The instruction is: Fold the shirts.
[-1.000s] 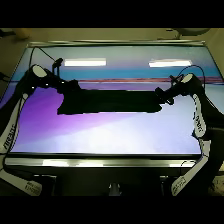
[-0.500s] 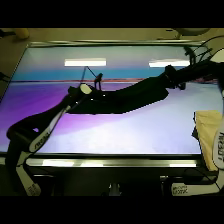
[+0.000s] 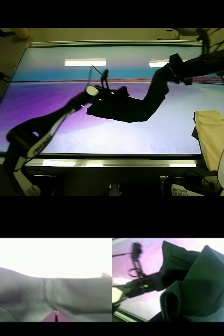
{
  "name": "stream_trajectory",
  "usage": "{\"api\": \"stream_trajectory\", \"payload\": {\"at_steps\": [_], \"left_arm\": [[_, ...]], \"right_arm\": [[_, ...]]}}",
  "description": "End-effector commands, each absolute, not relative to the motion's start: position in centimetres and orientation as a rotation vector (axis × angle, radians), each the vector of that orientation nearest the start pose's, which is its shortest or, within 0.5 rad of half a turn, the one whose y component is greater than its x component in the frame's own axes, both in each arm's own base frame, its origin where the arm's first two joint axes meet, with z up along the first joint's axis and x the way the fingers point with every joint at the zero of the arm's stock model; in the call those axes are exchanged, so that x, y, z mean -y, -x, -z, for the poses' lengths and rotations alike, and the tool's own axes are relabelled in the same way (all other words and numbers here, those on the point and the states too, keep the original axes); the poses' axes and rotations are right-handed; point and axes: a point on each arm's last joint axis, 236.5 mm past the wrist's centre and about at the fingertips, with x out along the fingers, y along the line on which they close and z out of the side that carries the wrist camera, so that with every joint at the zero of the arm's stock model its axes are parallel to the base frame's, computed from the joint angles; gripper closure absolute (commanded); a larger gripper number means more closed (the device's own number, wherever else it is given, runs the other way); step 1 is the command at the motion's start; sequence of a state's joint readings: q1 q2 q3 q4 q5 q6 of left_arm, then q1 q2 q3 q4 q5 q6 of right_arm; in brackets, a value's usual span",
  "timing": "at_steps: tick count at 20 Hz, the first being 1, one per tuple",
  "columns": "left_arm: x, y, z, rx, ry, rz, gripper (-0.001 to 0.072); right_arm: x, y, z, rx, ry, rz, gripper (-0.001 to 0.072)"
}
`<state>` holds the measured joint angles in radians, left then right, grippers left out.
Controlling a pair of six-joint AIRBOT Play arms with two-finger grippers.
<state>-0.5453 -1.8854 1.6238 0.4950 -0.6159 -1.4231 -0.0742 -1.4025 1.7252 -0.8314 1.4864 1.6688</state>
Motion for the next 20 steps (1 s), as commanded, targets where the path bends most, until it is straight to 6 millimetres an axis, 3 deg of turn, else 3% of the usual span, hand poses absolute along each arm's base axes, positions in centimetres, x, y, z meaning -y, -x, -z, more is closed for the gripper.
{"api": "stream_trajectory", "payload": {"at_steps": [1,3,5,6,7,8,9,10,12,14,15,17,18,20], "left_arm": [[30.2,-50.8,-7.3,-0.891,0.404,0.565,0.0689],[21.6,-52.1,-12.7,-0.800,0.343,0.438,0.0689],[16.0,-51.8,-18.0,-0.709,0.368,0.373,0.0689],[14.3,-51.3,-20.1,-0.671,0.374,0.354,0.0688],[13.0,-50.5,-21.8,-0.644,0.374,0.342,0.0688],[12.4,-49.7,-22.7,-0.638,0.356,0.343,0.0688],[12.2,-48.6,-23.0,-0.655,0.321,0.357,0.0687],[12.1,-47.4,-22.6,-0.695,0.283,0.376,0.0687],[11.7,-45.8,-21.1,-0.768,0.214,0.383,0.0687],[11.2,-45.5,-19.7,-0.807,0.193,0.368,0.0687],[11.1,-45.4,-18.9,-0.823,0.192,0.364,0.0687],[11.2,-45.1,-17.7,-0.852,0.196,0.363,0.0687],[11.3,-45.0,-17.3,-0.860,0.195,0.365,0.0687],[11.8,-45.0,-17.2,-0.859,0.193,0.372,0.0687]], "right_arm": [[-20.0,-44.9,-16.8,-1.115,-0.631,-0.579,0.0686],[-26.8,-46.0,-13.4,-1.143,-0.667,-0.660,0.0686],[-33.4,-46.3,-9.2,-1.182,-0.728,-0.717,0.0684],[-36.2,-46.4,-7.3,-1.195,-0.769,-0.739,0.0623],[-39.0,-46.2,-5.9,-1.195,-0.814,-0.790,0.0233],[-40.3,-45.9,-5.3,-1.192,-0.837,-0.856,0.0027],[-40.3,-45.6,-4.8,-1.220,-0.853,-0.871,0.0033],[-38.9,-45.6,-4.4,-1.250,-0.835,-0.864,0.0034],[-33.3,-46.0,-4.1,-1.294,-0.732,-0.813,0.0035],[-24.2,-46.7,-3.0,-1.349,-0.574,-0.625,0.0035],[-18.1,-46.4,-1.6,-1.402,-0.467,-0.478,0.0035],[-7.6,-44.4,1.5,-1.550,-0.342,-0.193,0.0038],[-5.7,-43.1,2.9,-1.608,-0.369,-0.147,0.0052],[-6.5,-41.4,6.0,-1.655,-0.502,-0.174,0.0058]]}}
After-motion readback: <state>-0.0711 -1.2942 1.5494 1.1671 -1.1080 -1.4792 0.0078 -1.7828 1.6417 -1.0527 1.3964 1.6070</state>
